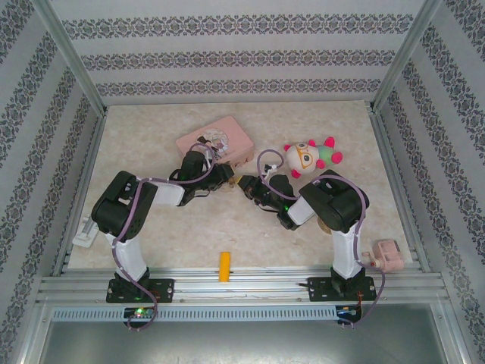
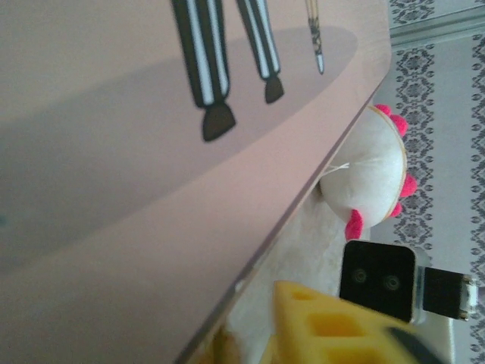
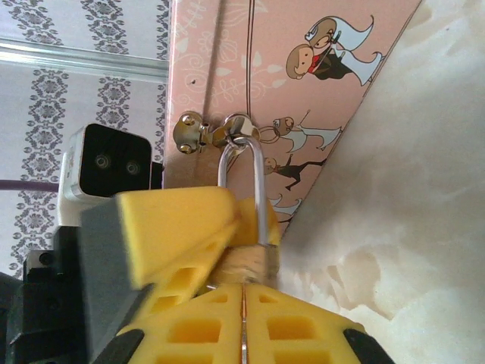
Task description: Unlock the padlock with the key
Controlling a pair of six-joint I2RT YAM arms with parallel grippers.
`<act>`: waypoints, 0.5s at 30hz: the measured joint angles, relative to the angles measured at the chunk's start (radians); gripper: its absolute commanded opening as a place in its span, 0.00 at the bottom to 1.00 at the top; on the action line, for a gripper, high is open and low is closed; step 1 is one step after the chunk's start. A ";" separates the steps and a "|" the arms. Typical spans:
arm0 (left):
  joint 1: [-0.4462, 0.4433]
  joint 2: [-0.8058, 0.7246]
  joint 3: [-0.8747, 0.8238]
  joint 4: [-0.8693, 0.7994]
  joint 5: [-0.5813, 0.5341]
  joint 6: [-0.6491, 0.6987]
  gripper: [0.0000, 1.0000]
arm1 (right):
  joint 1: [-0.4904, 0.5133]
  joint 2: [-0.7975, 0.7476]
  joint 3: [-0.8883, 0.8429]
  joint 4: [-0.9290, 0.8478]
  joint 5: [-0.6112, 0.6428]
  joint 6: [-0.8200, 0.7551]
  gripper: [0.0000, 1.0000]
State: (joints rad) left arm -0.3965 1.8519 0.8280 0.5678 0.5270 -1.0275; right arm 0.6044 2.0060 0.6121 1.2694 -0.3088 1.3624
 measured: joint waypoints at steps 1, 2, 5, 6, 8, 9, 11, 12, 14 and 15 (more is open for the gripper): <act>0.001 0.000 0.004 -0.012 0.001 0.004 0.18 | 0.000 0.000 0.000 0.000 0.000 0.000 0.10; 0.001 0.000 0.008 -0.022 0.002 0.007 0.15 | 0.000 0.000 0.000 0.000 0.000 0.000 0.10; 0.003 0.000 0.015 -0.042 0.000 0.018 0.08 | 0.000 -0.003 -0.005 -0.002 0.000 -0.005 0.11; 0.004 0.000 0.016 -0.045 0.001 0.020 0.07 | 0.000 -0.007 -0.012 -0.003 0.000 -0.007 0.11; 0.005 0.000 0.017 -0.049 0.001 0.023 0.03 | 0.000 -0.022 -0.030 -0.012 0.000 -0.014 0.11; 0.005 0.000 0.017 -0.050 0.001 0.025 0.02 | -0.001 -0.031 -0.038 -0.017 0.000 -0.019 0.12; 0.005 0.000 0.018 -0.053 0.001 0.026 0.01 | -0.001 -0.050 -0.054 -0.025 0.001 -0.031 0.12; 0.005 0.000 0.018 -0.053 0.001 0.026 0.00 | -0.003 -0.060 -0.061 -0.029 0.000 -0.034 0.13; 0.005 -0.002 0.018 -0.056 0.001 0.026 0.00 | -0.007 -0.083 -0.070 -0.046 0.000 -0.054 0.13; 0.006 -0.003 0.019 -0.058 0.001 0.025 0.00 | -0.008 -0.095 -0.071 -0.058 0.000 -0.064 0.13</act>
State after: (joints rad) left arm -0.3908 1.8492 0.8471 0.5095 0.5282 -1.0023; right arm 0.5961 1.9114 0.5407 1.2118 -0.3084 1.2980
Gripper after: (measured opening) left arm 0.125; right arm 0.130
